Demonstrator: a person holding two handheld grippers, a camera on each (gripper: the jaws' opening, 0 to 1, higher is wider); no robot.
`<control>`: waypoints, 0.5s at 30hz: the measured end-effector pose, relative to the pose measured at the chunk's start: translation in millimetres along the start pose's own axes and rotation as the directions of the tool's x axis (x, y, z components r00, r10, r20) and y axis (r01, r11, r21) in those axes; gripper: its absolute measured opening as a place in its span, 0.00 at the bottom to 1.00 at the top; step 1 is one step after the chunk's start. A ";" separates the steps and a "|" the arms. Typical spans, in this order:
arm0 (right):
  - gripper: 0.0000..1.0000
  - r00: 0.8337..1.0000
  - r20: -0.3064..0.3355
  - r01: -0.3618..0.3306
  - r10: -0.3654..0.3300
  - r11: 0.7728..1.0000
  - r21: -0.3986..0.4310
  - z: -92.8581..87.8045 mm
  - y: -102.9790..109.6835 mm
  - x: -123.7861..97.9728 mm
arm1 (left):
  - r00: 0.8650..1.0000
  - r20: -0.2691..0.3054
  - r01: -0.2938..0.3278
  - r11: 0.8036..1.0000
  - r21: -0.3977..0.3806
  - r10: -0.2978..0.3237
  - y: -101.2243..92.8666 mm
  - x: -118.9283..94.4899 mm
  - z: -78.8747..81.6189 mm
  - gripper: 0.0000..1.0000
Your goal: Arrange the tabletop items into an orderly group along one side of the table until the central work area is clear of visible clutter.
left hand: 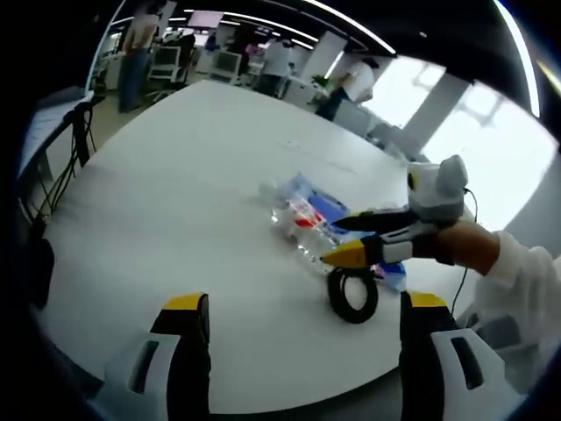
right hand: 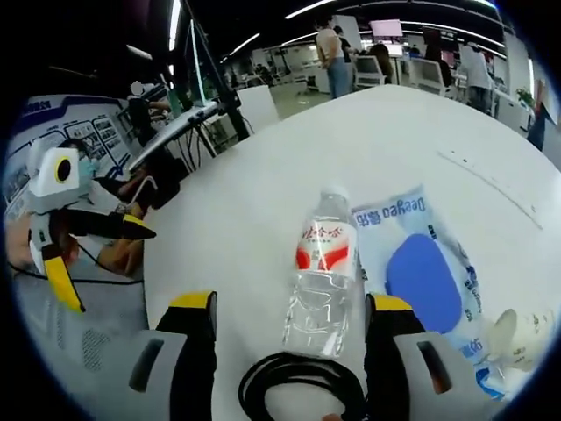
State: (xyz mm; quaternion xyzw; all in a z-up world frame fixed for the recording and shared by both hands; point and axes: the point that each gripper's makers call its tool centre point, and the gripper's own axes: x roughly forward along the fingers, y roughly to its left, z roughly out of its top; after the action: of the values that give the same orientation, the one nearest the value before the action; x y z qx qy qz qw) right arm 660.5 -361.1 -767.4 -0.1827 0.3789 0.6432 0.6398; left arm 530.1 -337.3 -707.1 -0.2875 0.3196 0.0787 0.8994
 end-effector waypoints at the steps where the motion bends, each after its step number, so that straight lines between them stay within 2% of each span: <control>1: 0.66 1.000 -0.019 0.008 -0.008 1.000 -0.021 -2.4 0.2 -2.0 | 1.000 0.001 0.001 1.000 -0.003 -0.001 -0.1 0.1 0.1 0.86; 4: 0.66 0.999 -0.041 0.007 -0.009 0.999 -0.044 -3.7 2.2 6.0 | 1.000 0.006 0.005 1.000 0.003 -0.005 0.2 1.6 1.8 0.86; 6: 0.66 1.000 -0.029 -0.011 0.008 0.995 -0.098 -1.2 11.2 5.7 | 1.000 0.005 0.013 1.000 0.001 -0.013 -2.0 2.7 1.2 0.86; 9: 0.67 0.999 -0.032 0.000 -0.002 0.996 -0.092 5.0 8.1 12.6 | 1.000 0.005 0.018 1.000 0.001 -0.018 -2.8 4.0 1.6 0.86; 15: 0.65 0.999 -0.049 0.012 -0.016 0.997 -0.082 1.9 1.6 18.0 | 0.999 0.018 0.027 1.000 -0.014 -0.027 -8.1 3.8 3.3 0.86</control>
State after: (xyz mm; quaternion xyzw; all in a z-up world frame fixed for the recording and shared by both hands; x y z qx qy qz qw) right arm 657.4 -347.3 -778.8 -0.2272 0.3669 0.6487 0.6269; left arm 537.4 -342.2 -703.7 -0.2974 0.3071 0.0712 0.9012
